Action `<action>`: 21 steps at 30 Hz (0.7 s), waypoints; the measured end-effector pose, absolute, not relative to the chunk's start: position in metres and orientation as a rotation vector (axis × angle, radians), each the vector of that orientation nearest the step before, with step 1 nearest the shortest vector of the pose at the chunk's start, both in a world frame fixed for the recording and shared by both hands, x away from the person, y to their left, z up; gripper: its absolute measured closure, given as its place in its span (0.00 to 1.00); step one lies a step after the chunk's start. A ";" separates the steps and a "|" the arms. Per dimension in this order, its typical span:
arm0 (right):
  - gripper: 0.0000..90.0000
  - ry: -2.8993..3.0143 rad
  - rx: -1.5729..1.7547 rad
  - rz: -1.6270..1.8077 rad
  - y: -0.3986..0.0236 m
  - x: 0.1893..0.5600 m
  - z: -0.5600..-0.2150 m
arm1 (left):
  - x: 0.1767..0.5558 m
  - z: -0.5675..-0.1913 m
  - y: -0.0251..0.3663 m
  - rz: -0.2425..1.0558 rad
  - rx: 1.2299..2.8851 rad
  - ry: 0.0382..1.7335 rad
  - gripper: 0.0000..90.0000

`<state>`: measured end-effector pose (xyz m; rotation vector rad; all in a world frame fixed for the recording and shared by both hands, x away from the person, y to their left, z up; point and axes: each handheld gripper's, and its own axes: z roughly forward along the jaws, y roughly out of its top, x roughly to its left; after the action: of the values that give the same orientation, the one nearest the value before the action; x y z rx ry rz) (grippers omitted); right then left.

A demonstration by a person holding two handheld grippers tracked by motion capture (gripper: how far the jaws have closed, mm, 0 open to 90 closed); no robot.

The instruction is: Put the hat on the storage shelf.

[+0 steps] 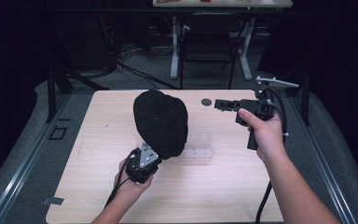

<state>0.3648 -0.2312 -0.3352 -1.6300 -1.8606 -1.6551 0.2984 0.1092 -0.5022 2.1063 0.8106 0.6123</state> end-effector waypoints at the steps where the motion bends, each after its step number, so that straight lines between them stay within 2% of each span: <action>1: 0.81 -1.866 -1.636 -1.659 -0.233 0.364 -0.336 | 0.299 -0.504 0.110 0.618 2.114 0.820 0.95; 12: 0.77 -1.913 -1.677 -1.657 -0.249 0.349 -0.341 | 0.297 -0.520 0.123 0.574 2.067 0.856 0.93; 17: 0.75 -1.928 -1.704 -1.651 -0.253 0.346 -0.345 | 0.296 -0.522 0.128 0.560 2.064 0.870 0.87; 21: 0.75 -1.948 -1.722 -1.637 -0.258 0.343 -0.351 | 0.293 -0.524 0.135 0.553 2.052 0.885 0.79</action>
<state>0.3427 -0.2578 -0.3511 -1.7224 -1.9478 -1.6372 0.2931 0.1348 -0.5235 2.0518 0.8846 0.5526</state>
